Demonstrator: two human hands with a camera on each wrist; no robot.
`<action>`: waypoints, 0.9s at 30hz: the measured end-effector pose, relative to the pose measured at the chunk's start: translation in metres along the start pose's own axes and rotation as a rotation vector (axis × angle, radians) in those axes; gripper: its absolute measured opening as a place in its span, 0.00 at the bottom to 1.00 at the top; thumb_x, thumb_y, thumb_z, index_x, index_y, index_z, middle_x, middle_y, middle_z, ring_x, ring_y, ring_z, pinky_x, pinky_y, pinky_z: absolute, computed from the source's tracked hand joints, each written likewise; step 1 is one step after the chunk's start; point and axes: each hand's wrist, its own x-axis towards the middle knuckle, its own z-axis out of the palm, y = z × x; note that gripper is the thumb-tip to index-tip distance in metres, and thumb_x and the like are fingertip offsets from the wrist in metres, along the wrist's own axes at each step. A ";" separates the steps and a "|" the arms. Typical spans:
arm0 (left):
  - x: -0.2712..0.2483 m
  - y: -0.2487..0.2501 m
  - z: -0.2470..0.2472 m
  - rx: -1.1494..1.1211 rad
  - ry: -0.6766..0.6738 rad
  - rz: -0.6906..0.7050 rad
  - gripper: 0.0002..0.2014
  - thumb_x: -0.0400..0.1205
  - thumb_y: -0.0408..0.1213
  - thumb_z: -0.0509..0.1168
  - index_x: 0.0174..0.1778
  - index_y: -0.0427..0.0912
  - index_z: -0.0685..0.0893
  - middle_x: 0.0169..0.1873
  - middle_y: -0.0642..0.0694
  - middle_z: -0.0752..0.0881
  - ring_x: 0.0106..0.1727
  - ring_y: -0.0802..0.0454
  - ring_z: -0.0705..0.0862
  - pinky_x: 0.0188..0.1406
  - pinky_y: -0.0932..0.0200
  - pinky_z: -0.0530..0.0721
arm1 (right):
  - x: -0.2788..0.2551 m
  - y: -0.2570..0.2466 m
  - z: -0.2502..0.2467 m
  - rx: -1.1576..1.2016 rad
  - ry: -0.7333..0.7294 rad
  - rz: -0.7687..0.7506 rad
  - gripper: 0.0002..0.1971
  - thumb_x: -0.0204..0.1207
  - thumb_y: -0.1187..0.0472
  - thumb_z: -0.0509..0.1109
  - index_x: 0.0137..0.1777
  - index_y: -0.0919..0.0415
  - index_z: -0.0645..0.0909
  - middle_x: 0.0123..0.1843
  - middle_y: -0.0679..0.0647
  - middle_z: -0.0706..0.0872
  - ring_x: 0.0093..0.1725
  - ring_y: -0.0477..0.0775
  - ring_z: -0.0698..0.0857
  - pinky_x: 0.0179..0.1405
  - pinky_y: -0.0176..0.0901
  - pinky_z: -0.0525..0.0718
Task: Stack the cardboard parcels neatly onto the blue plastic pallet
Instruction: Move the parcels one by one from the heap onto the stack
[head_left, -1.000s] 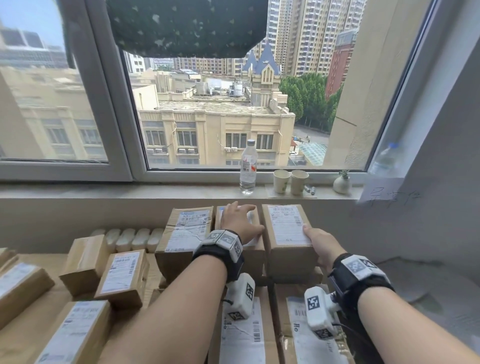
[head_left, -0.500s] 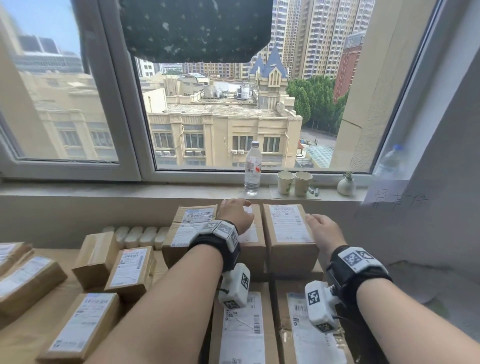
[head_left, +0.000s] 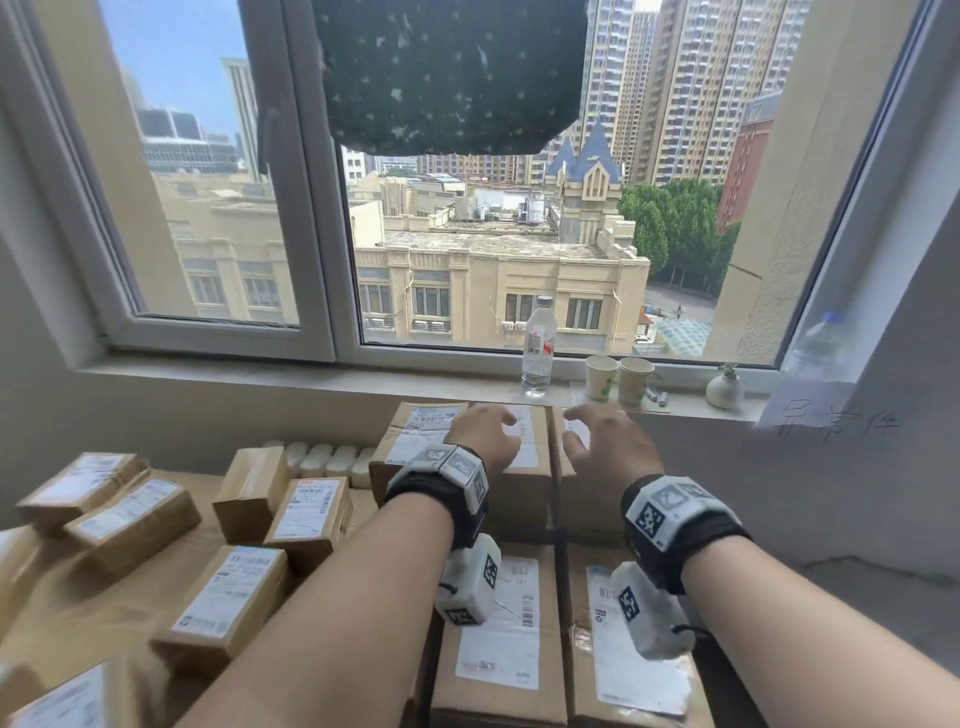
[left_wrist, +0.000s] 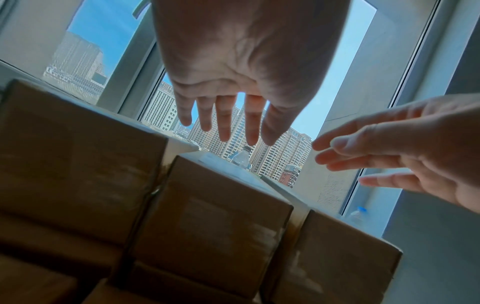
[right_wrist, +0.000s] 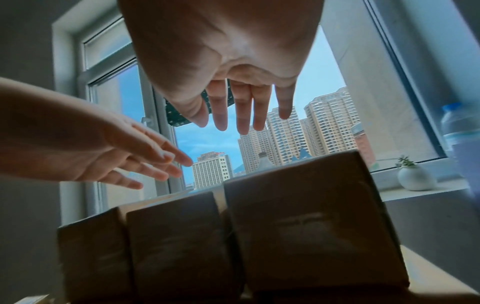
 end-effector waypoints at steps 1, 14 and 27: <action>-0.005 -0.002 0.001 0.004 0.010 -0.010 0.20 0.83 0.40 0.62 0.72 0.48 0.79 0.76 0.44 0.73 0.77 0.47 0.70 0.77 0.51 0.68 | -0.004 -0.004 0.003 -0.007 -0.010 -0.024 0.18 0.83 0.54 0.62 0.72 0.53 0.78 0.71 0.53 0.81 0.71 0.55 0.77 0.69 0.48 0.73; -0.064 -0.063 -0.018 0.063 0.143 -0.165 0.19 0.81 0.45 0.63 0.69 0.51 0.80 0.71 0.43 0.79 0.72 0.43 0.75 0.73 0.53 0.72 | -0.029 -0.058 0.044 0.035 -0.071 -0.219 0.16 0.82 0.52 0.62 0.66 0.53 0.81 0.65 0.51 0.83 0.65 0.53 0.80 0.65 0.47 0.78; -0.131 -0.179 -0.076 0.013 0.162 -0.307 0.19 0.82 0.44 0.62 0.70 0.49 0.80 0.70 0.44 0.80 0.71 0.44 0.77 0.70 0.53 0.75 | -0.053 -0.185 0.110 0.042 -0.176 -0.336 0.14 0.81 0.53 0.62 0.61 0.53 0.84 0.61 0.53 0.85 0.62 0.55 0.81 0.61 0.46 0.76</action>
